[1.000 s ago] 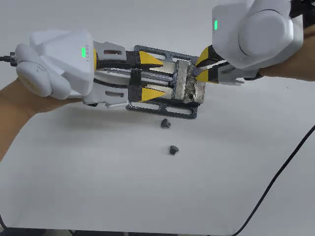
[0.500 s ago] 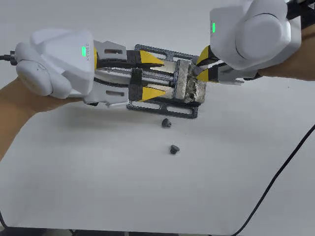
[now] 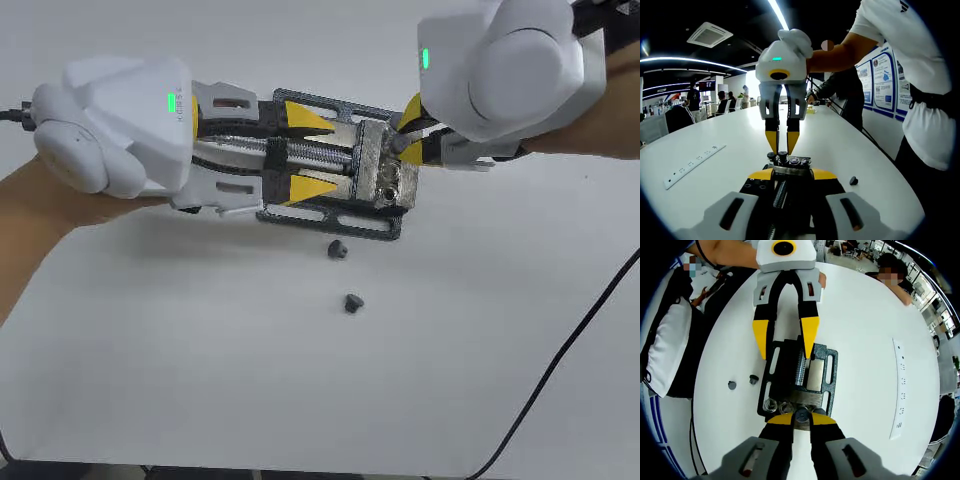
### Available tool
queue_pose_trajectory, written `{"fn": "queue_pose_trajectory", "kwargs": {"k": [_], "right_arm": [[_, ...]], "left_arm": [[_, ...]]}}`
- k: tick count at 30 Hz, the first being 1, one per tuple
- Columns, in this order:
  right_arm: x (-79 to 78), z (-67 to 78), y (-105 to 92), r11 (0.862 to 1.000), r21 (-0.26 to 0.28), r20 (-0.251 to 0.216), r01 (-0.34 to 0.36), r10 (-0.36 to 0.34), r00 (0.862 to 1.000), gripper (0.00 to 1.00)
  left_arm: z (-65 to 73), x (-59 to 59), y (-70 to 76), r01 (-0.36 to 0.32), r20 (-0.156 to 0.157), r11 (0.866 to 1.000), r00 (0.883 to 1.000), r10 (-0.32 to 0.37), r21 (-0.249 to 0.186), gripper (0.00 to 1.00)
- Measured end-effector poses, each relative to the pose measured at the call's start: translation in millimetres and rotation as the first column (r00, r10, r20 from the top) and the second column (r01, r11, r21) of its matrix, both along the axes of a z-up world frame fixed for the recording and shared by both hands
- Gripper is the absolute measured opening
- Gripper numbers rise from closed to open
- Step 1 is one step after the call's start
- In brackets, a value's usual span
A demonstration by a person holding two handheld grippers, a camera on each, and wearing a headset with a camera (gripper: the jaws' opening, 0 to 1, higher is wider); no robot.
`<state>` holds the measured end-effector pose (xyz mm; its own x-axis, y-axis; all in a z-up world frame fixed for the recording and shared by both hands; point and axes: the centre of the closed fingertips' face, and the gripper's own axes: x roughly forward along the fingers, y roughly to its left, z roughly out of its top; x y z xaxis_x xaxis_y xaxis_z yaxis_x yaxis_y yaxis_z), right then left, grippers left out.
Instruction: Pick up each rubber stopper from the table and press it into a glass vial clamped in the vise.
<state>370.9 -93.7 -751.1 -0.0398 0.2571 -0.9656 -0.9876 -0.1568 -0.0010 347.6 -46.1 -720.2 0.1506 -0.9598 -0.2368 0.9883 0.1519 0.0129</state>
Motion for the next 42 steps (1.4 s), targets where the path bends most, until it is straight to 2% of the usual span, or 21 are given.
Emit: {"fn": "queue_pose_trajectory", "kwargs": {"k": [18,42], "right_arm": [[-0.9,0.0,0.7,1.000,0.011,-0.016,-0.016,0.016,1.000,0.13],[2.0,0.3,0.5,0.999,0.024,0.000,-0.024,0.024,1.000,0.14]], "left_arm": [[-0.8,1.0,1.1,-0.001,-0.001,1.000,1.000,0.001,0.000,0.24],[-0.8,2.4,0.1,-0.004,-0.001,1.000,1.000,0.004,0.000,0.23]]}}
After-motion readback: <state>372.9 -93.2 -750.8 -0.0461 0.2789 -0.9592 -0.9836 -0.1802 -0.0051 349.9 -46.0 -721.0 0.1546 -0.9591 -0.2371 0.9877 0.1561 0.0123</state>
